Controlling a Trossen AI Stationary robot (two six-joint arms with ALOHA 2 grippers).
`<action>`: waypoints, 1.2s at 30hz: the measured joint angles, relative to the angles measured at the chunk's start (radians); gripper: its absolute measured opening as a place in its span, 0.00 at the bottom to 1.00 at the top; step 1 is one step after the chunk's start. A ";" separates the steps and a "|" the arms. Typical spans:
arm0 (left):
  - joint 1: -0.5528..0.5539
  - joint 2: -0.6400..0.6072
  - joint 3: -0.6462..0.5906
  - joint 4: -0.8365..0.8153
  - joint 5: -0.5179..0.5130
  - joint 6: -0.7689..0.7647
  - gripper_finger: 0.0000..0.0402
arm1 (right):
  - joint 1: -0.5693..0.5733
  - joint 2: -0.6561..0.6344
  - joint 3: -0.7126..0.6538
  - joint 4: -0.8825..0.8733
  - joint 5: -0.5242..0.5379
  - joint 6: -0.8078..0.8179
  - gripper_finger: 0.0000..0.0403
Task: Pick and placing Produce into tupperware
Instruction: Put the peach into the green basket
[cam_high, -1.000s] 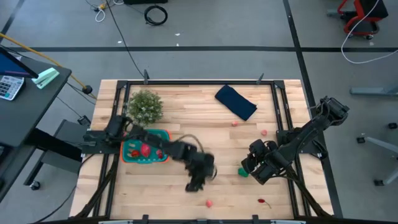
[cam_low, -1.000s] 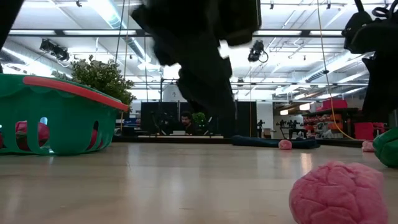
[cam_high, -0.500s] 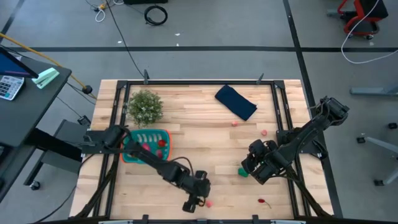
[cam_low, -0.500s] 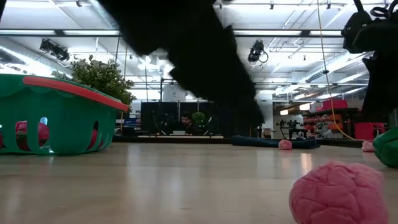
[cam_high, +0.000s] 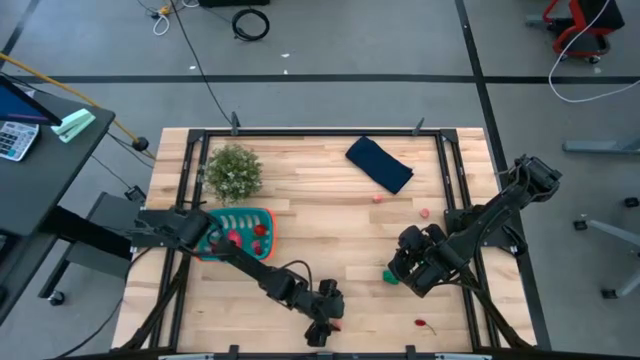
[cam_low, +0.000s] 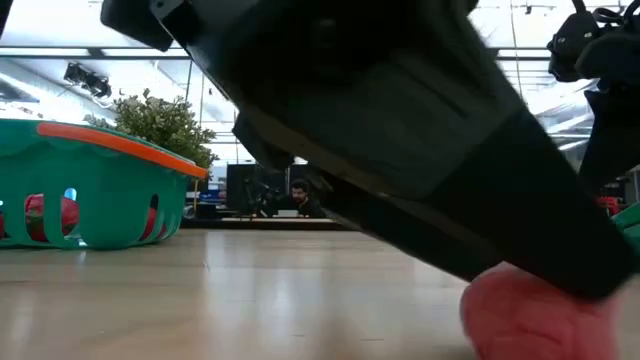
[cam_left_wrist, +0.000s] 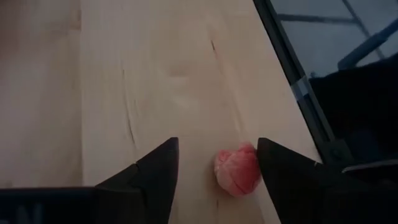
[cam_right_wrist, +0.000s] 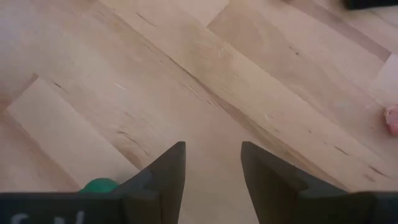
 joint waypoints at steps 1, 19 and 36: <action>0.000 0.006 0.000 0.005 -0.001 -0.012 0.55 | 0.000 0.000 0.000 0.000 0.000 0.000 0.41; -0.003 0.025 0.002 0.018 -0.018 -0.195 0.40 | 0.007 0.000 0.000 0.003 0.028 -0.047 0.41; -0.052 0.025 0.003 -0.027 -0.031 -0.210 0.40 | 0.007 0.000 0.000 0.025 0.026 -0.047 0.41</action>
